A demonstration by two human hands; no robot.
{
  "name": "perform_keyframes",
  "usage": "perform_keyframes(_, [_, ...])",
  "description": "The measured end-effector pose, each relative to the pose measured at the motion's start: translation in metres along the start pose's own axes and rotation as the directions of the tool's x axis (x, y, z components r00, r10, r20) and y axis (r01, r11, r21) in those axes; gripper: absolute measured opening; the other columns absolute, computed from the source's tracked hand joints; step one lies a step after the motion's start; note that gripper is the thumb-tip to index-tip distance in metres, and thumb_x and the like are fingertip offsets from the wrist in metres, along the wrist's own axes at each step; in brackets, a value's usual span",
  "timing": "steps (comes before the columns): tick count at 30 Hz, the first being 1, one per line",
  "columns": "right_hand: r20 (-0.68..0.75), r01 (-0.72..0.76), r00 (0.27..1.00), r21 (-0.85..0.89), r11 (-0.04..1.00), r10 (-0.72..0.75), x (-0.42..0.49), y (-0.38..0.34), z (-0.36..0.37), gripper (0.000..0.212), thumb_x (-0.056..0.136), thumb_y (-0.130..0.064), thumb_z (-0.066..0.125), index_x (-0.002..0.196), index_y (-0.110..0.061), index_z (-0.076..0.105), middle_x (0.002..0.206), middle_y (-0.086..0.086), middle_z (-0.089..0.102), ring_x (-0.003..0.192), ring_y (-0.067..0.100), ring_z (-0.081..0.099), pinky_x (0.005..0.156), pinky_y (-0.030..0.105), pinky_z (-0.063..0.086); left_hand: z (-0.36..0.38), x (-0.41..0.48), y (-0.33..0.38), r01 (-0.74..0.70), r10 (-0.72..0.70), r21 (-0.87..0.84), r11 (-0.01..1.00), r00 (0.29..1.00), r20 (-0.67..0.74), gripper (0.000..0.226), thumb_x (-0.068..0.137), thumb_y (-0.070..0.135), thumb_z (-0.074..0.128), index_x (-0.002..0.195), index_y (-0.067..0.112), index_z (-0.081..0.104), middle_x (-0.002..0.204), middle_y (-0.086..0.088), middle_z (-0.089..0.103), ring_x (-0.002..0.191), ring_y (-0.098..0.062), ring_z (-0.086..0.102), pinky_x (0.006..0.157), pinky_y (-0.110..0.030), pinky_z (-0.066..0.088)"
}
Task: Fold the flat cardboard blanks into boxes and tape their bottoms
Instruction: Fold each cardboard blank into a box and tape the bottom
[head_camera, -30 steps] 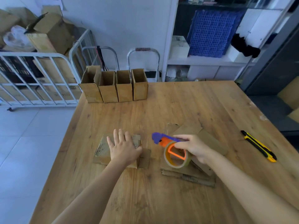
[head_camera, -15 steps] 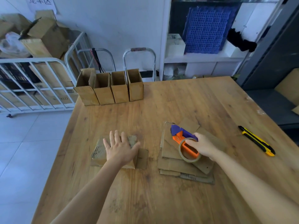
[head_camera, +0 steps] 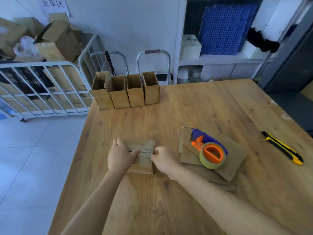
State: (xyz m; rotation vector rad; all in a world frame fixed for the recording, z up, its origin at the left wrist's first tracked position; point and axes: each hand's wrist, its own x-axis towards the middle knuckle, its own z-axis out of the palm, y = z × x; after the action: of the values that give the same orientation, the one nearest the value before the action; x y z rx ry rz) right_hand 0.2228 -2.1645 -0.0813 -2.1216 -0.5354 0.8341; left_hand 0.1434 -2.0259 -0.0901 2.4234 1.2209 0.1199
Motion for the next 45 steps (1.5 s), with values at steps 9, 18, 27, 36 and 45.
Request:
perform_keyframes(9, [0.201,-0.36,0.931,0.379,0.852,0.304,0.018,0.0,0.007,0.068,0.094,-0.063,0.031,0.135,-0.012,0.048,0.131,0.009,0.056,0.115,0.026,0.057,0.085,0.037,0.055,-0.032,0.015,-0.017,0.256,-0.191,-0.171,0.951,0.926,0.324,0.06,0.07,0.056,0.076,0.099,0.008,0.054,0.09,-0.001,0.059,0.081,-0.017,0.057,0.064,-0.028,0.046])
perform_keyframes(18, [0.04,-0.294,0.934,0.651,0.7,0.355,0.015,-0.016,-0.03,0.048,0.098,-0.048,0.041,0.102,-0.005,0.061,0.097,0.013,0.069,0.09,0.028,0.067,0.086,0.046,0.055,-0.037,-0.005,-0.026,0.053,0.031,-0.682,0.729,0.994,0.109,0.055,0.078,0.055,0.069,0.117,0.018,0.055,0.108,0.008,0.063,0.099,-0.01,0.06,0.079,-0.03,0.053])
perform_keyframes(27, [-0.145,0.005,0.989,0.311,0.95,0.042,-0.005,0.012,-0.029,0.034,0.084,-0.001,0.064,0.102,-0.027,0.054,0.104,-0.004,0.063,0.099,0.012,0.061,0.086,0.031,0.052,-0.009,-0.025,-0.035,-0.231,0.253,-0.306,0.924,0.967,0.037,0.105,0.078,0.05,0.07,0.152,0.018,0.003,0.153,-0.001,0.029,0.145,-0.023,0.015,0.118,-0.053,-0.002])
perform_keyframes(36, [-0.18,0.041,0.983,-0.036,0.999,-0.047,-0.016,0.037,-0.024,0.041,0.089,-0.006,0.061,0.127,-0.017,0.05,0.121,-0.002,0.057,0.116,0.015,0.056,0.094,0.026,0.049,0.005,-0.05,-0.044,-0.183,0.205,-0.268,0.946,0.977,0.057,0.1,0.084,0.041,0.068,0.152,0.013,-0.001,0.159,-0.008,0.013,0.146,-0.025,0.014,0.117,-0.043,0.021])
perform_keyframes(45, [0.01,0.439,0.882,-0.387,0.811,-0.472,-0.013,-0.004,-0.058,0.063,0.087,-0.024,0.064,0.143,-0.018,0.035,0.148,0.0,0.03,0.137,0.014,0.025,0.109,0.023,0.024,-0.014,-0.031,-0.014,-0.492,0.515,0.156,0.856,0.839,-0.177,0.076,0.081,0.032,0.07,0.144,0.012,0.033,0.15,-0.015,0.027,0.14,-0.032,0.026,0.115,-0.047,0.026])
